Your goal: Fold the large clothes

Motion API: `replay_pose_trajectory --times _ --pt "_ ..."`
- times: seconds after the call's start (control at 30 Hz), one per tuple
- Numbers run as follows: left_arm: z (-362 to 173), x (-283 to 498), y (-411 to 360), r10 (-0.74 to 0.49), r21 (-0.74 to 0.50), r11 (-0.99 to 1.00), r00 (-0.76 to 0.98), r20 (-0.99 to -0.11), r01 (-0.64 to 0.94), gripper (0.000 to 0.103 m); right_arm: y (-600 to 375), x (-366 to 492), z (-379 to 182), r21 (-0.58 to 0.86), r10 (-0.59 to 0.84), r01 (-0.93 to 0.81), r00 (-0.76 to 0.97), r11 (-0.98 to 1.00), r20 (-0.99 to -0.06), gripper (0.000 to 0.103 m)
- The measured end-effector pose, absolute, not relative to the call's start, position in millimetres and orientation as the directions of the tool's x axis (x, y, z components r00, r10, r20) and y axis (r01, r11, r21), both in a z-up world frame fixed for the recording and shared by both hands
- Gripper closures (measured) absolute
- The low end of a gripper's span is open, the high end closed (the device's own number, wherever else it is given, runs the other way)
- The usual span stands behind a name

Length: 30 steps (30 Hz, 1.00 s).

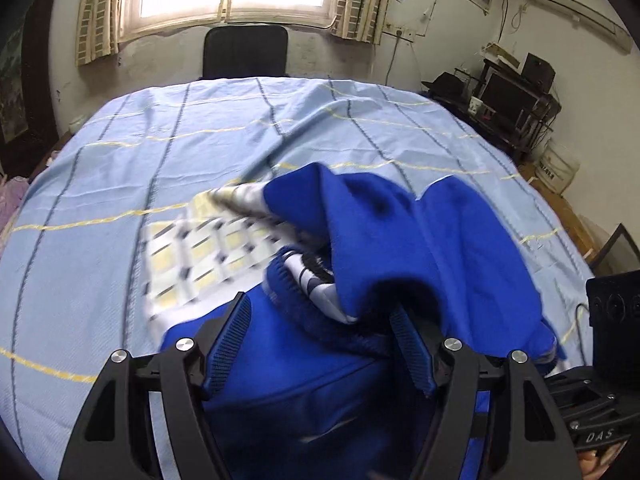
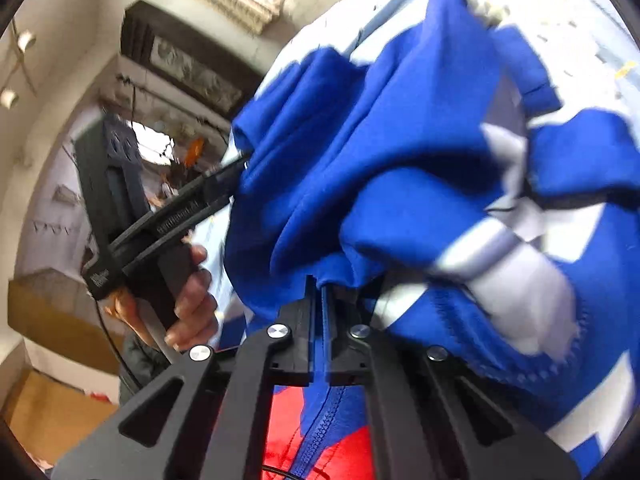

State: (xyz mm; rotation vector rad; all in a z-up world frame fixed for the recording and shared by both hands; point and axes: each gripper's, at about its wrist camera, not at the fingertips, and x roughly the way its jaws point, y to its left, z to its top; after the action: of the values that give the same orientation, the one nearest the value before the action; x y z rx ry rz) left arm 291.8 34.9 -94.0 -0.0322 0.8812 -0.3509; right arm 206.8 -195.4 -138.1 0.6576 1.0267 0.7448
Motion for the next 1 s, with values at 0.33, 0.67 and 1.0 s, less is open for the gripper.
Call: replay_pose_trajectory --times 0.33,0.67,1.0 --pt "-89.4 303.7 18.8 -0.422 -0.274 0.899 0.508 -0.751 0.341 0.094 -238.8 206.2 -133.8 0.823 0.808 -0.189 0.398 0.535 -0.434 0.101" --pt "-95.2 263.8 59.3 -0.467 -0.355 0.883 0.491 -0.735 0.307 0.098 -252.1 200.2 -129.1 0.846 0.814 -0.177 0.427 0.503 -0.394 0.101" --pt "-107.0 305.2 60.5 -0.365 -0.3 0.931 0.521 -0.772 0.207 0.073 -261.8 201.9 -131.2 0.859 0.805 -0.149 0.455 0.489 -0.38 0.101"
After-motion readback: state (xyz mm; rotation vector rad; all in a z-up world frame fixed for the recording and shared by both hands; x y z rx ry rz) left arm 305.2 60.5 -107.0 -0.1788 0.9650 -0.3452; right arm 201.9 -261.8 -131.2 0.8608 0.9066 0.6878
